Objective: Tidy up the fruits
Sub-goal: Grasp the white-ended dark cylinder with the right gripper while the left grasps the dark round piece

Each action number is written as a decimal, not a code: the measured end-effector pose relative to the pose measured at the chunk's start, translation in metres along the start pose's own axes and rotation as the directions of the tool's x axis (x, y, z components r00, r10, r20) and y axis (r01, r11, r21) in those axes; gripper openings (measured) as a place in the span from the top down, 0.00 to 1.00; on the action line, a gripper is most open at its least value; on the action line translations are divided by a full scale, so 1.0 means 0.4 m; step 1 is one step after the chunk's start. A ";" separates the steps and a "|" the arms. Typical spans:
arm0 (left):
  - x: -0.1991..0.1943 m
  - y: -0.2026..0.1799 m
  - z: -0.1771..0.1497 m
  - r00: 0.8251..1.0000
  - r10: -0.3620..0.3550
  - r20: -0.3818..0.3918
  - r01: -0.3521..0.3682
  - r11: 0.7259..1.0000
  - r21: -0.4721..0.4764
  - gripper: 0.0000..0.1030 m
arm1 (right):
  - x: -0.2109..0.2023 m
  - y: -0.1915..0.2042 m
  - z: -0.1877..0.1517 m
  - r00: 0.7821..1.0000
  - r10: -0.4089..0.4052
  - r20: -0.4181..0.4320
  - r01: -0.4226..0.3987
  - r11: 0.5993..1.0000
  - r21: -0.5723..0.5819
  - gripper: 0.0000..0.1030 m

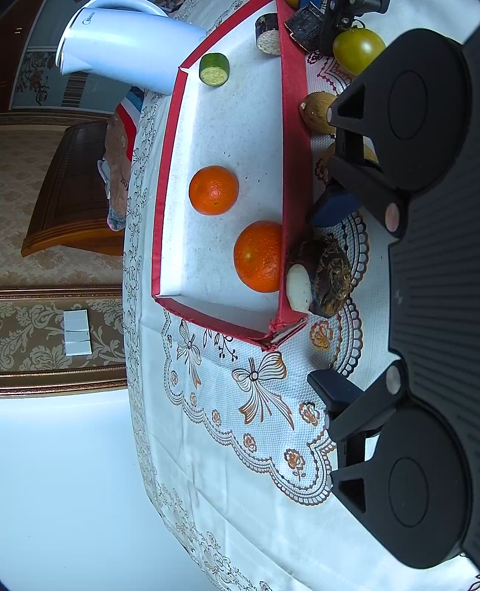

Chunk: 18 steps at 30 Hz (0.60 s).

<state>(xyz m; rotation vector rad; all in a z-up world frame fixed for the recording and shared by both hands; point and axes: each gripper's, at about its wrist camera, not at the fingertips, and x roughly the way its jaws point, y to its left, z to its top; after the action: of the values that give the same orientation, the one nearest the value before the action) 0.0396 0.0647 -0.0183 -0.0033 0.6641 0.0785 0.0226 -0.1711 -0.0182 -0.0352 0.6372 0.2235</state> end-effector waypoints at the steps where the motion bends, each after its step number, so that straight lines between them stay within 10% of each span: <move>1: 0.001 -0.001 0.000 1.000 0.005 -0.002 -0.005 1.000 0.000 0.16 | 0.000 0.001 0.000 1.000 0.000 0.001 0.000 1.000 0.000 0.40; 11: -0.001 0.000 0.001 1.000 0.011 0.000 -0.011 1.000 -0.002 0.15 | -0.001 0.000 -0.002 1.000 -0.004 0.008 0.004 1.000 0.001 0.54; 18: -0.011 -0.009 -0.001 1.000 -0.026 0.016 0.026 1.000 0.011 0.39 | -0.001 0.001 -0.001 1.000 0.009 0.011 -0.009 1.000 -0.006 0.67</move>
<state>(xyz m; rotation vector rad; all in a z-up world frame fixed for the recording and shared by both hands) 0.0363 0.0610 -0.0159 -0.0007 0.6487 0.0494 0.0219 -0.1707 -0.0184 -0.0364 0.6257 0.2340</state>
